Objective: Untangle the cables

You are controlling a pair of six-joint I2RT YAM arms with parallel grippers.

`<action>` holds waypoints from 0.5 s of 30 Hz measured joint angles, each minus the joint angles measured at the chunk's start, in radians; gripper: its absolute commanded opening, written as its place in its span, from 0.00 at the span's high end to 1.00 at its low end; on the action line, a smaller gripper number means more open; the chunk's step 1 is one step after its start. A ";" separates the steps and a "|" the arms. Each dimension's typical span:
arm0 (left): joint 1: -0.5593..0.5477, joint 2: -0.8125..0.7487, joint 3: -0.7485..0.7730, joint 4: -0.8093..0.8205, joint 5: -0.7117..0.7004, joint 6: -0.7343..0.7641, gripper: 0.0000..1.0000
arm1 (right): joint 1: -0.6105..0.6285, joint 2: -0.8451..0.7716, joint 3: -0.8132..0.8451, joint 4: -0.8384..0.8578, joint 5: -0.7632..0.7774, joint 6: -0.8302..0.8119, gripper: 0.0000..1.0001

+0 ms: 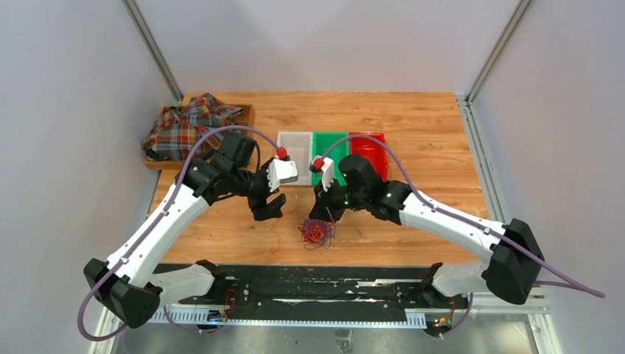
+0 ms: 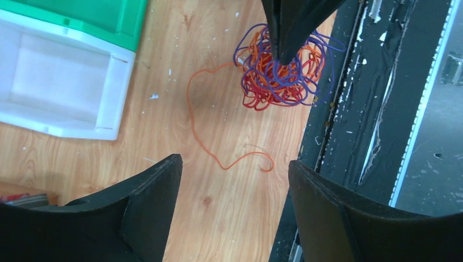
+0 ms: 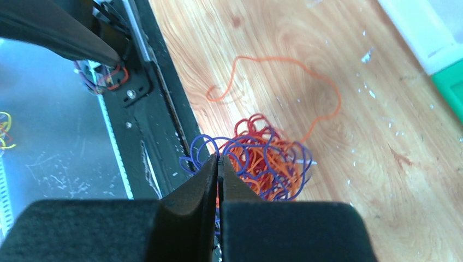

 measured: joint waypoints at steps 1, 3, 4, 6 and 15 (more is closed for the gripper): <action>0.000 -0.004 -0.008 0.001 0.005 0.003 0.24 | 0.000 -0.007 0.007 0.005 -0.005 0.003 0.99; 0.000 -0.008 -0.025 0.005 0.021 0.010 0.24 | 0.000 -0.013 0.016 0.018 -0.018 0.014 0.99; 0.000 -0.009 -0.030 0.008 0.027 0.011 0.24 | 0.000 -0.013 0.020 0.031 -0.029 0.026 0.99; 0.000 -0.009 -0.036 0.018 0.035 0.009 0.24 | 0.000 -0.012 0.026 0.041 -0.044 0.041 0.99; 0.000 0.008 -0.006 0.066 0.122 -0.112 0.27 | 0.000 -0.010 0.065 0.151 -0.060 0.089 0.99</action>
